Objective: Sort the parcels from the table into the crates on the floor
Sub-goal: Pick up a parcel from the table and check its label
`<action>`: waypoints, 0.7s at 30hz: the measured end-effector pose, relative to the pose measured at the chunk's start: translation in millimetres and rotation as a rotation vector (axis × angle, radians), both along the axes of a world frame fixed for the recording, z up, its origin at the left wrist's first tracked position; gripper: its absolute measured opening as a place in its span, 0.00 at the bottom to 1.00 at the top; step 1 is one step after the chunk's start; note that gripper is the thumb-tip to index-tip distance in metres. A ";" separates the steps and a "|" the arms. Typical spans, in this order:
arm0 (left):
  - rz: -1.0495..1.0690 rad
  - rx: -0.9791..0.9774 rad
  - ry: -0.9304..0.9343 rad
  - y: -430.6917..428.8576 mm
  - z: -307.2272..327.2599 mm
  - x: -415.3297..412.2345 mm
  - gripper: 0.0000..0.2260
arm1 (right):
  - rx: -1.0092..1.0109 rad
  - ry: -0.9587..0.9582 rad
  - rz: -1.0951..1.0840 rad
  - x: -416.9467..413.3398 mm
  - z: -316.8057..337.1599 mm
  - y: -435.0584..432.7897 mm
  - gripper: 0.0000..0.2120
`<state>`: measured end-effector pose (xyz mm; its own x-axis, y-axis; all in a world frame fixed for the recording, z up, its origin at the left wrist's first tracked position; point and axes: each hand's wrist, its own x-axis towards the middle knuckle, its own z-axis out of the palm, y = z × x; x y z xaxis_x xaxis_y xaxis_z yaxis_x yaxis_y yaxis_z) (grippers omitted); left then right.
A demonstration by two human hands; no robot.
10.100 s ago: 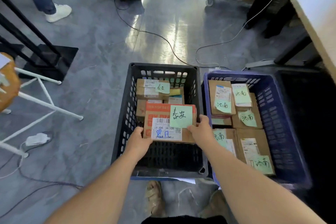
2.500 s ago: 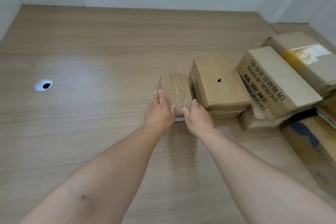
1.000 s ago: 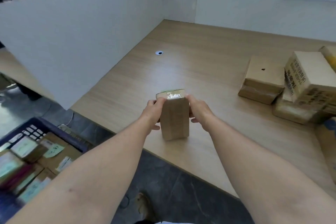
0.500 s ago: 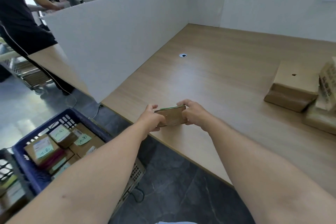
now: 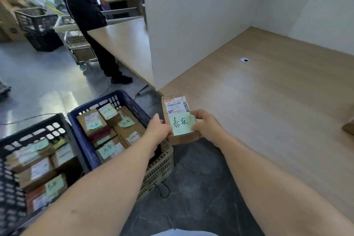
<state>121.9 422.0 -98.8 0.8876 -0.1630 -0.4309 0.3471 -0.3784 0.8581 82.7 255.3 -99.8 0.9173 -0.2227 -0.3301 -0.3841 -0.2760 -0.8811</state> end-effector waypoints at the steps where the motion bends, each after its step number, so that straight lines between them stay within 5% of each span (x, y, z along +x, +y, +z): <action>1: -0.001 -0.002 -0.010 15.9 0.0 1.4 0.26 | -0.028 0.000 0.040 4.4 -0.3 14.5 0.31; 11: 0.065 -0.084 -0.015 168.7 -14.5 6.8 0.36 | -0.268 0.018 0.325 41.0 -13.0 161.0 0.37; 21: 0.282 -0.061 -0.002 304.0 -53.0 2.3 0.33 | -0.390 0.036 0.575 72.9 -35.2 304.2 0.40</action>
<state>124.2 725.9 -151.8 0.9022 0.0643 -0.4265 0.4299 -0.2147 0.8770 155.7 559.5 -135.0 0.9153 0.1866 -0.3570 -0.1091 -0.7384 -0.6655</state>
